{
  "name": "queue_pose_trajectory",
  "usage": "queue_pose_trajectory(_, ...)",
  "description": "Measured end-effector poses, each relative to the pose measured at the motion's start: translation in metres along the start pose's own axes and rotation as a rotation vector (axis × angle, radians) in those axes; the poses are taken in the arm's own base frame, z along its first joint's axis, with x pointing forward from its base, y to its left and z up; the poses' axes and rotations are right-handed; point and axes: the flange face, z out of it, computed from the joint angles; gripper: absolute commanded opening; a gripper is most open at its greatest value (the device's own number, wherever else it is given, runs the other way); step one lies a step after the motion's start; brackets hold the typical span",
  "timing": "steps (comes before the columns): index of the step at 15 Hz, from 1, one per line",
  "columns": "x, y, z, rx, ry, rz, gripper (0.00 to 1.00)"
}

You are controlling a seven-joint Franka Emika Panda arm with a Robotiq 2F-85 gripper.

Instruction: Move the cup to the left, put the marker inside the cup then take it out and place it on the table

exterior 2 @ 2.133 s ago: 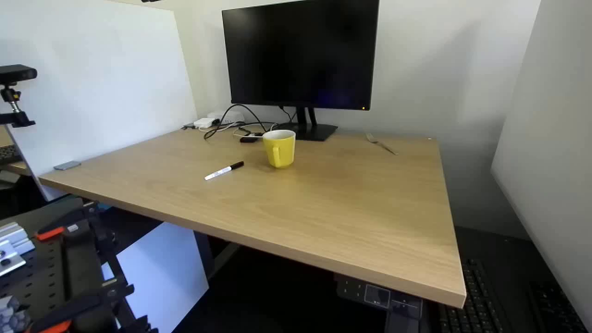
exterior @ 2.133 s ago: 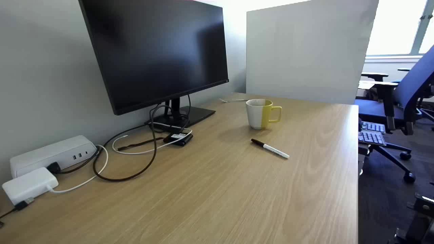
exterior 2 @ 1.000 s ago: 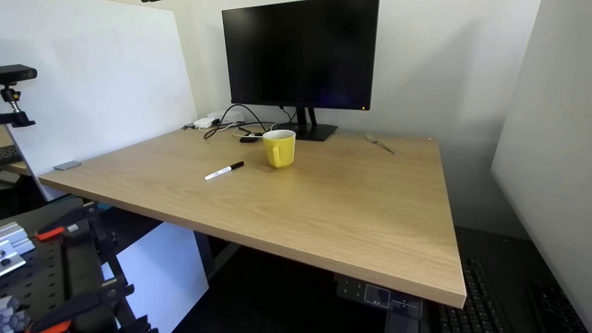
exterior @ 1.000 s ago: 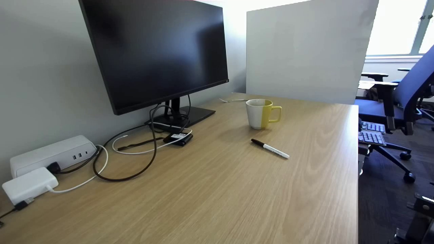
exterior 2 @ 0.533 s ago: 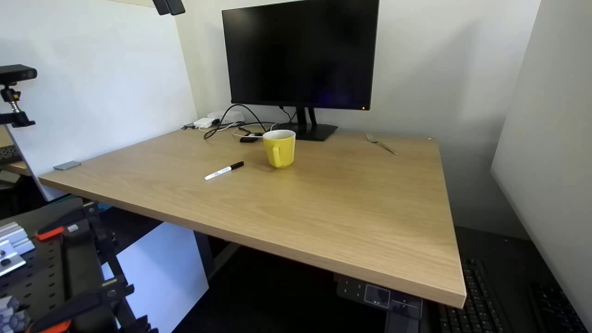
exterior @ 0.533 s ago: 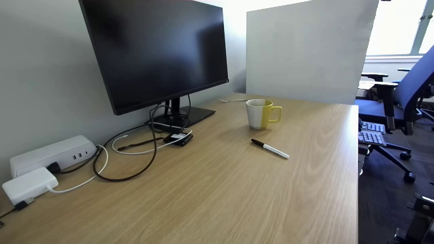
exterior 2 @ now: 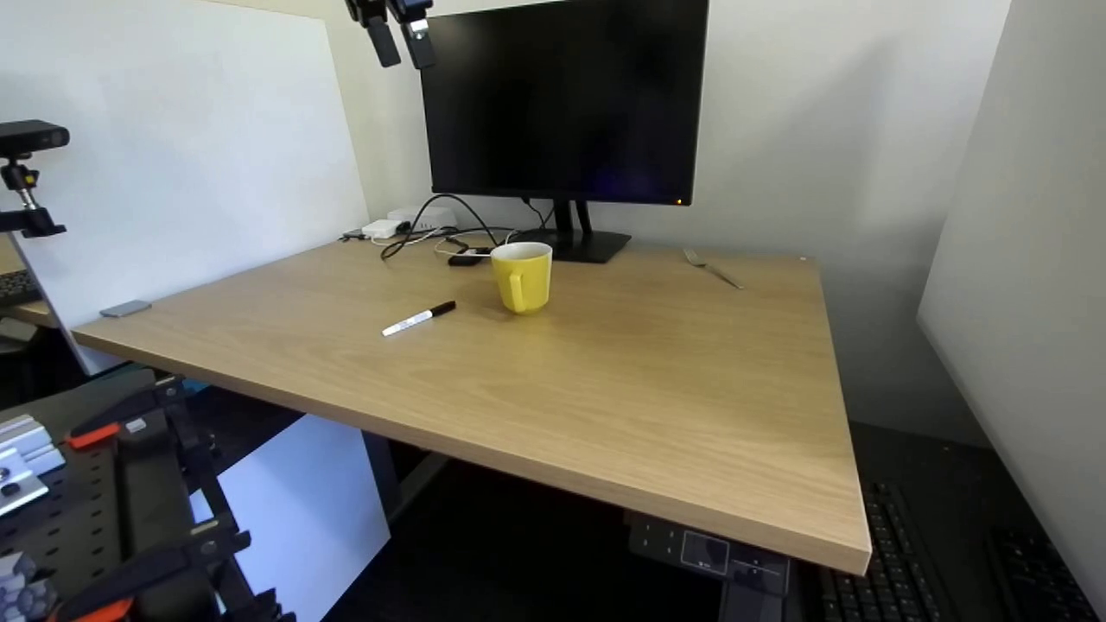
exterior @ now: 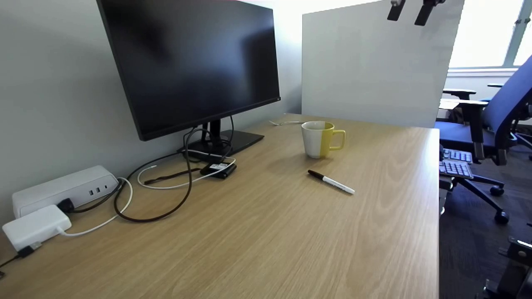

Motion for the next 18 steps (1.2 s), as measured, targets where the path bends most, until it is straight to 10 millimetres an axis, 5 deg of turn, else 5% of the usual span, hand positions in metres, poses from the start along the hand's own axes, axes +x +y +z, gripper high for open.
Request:
queue_pose_trajectory(10,0.124,-0.009,0.098,-0.076,-0.073,-0.065,1.0)
queue_pose_trajectory(18,0.156,-0.039,0.21,-0.098,-0.244,-0.081,1.0)
